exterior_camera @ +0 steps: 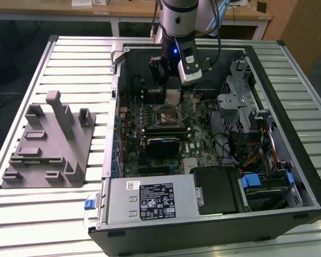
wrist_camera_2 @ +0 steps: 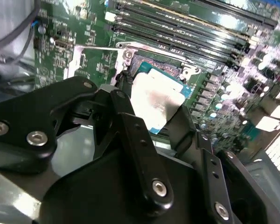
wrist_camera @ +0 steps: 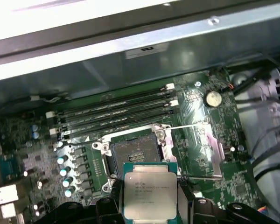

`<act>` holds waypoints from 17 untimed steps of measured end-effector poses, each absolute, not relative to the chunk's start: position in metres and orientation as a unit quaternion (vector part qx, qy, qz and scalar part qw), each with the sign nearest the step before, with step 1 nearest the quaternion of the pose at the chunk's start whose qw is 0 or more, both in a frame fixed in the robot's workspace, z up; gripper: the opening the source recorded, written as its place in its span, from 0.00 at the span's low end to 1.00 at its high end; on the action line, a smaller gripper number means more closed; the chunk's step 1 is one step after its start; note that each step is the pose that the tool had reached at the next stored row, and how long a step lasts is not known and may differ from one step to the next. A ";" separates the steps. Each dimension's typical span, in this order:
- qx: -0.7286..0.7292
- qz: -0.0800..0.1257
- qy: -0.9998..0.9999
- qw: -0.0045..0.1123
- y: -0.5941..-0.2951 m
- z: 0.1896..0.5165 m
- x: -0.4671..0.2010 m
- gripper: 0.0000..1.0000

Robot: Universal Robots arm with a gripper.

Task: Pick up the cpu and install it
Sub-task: 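Place the cpu into insertion slot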

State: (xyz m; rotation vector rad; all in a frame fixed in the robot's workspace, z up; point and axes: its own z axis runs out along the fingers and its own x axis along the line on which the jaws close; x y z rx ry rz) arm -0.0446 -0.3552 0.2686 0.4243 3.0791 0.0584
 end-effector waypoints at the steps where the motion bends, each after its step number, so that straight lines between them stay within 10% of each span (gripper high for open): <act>1: 0.146 0.019 0.989 0.017 -0.355 0.268 -0.045 0.54; 17: 0.288 0.016 0.957 0.019 -0.355 0.267 -0.045 0.54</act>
